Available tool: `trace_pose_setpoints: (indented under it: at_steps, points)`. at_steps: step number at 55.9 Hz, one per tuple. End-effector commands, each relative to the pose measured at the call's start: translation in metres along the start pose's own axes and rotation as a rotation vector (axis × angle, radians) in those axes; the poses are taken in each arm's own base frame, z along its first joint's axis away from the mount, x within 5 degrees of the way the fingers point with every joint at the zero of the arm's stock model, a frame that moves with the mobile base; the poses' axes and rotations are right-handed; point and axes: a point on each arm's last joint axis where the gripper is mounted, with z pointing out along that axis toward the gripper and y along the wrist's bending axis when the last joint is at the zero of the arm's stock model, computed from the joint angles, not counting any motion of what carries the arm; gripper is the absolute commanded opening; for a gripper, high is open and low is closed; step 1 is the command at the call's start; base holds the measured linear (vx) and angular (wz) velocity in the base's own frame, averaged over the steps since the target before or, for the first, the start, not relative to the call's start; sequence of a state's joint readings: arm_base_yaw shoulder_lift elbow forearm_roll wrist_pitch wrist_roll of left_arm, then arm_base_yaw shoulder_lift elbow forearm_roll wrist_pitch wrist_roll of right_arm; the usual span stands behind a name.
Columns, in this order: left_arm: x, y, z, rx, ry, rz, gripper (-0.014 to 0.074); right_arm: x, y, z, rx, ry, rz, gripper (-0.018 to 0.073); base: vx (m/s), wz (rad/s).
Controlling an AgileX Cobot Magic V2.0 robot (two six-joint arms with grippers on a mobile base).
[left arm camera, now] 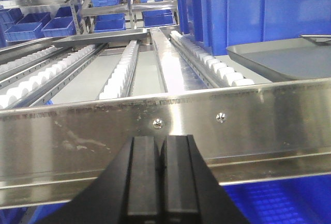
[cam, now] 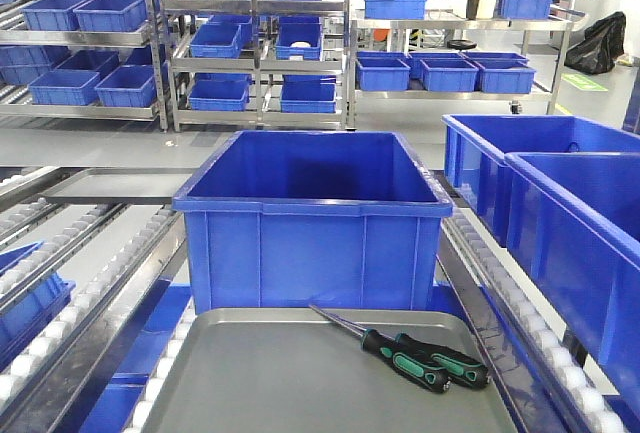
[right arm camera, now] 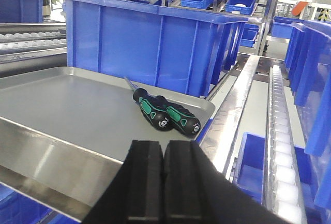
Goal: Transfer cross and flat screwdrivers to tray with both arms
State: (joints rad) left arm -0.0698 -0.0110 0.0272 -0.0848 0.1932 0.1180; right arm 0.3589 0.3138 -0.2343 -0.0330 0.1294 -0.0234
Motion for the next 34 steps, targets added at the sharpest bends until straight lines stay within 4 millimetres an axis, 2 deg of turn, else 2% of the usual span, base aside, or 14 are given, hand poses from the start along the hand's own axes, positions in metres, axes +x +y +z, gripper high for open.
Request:
trace_pose_setpoints:
  at_steps: [1,23,28,34]
  points:
    - [-0.015,0.001,-0.003,-0.009,-0.102,-0.009,0.0000,-0.017,-0.001,-0.001,0.007,-0.106,-0.005,-0.0008,0.00,0.00]
    - [-0.015,0.001,-0.003,-0.009,-0.102,-0.009,0.0000,-0.016,-0.001,-0.001,0.009,-0.102,-0.038,-0.0008,0.00,0.00]
    - [-0.015,0.001,-0.003,-0.009,-0.102,-0.009,0.0000,-0.006,-0.002,-0.005,0.039,-0.101,-0.149,-0.0008,0.00,0.00]
    - [-0.015,0.001,-0.003,-0.009,-0.102,-0.009,0.0000,0.018,-0.010,-0.013,0.171,-0.109,-0.024,-0.0008,0.00,0.00]
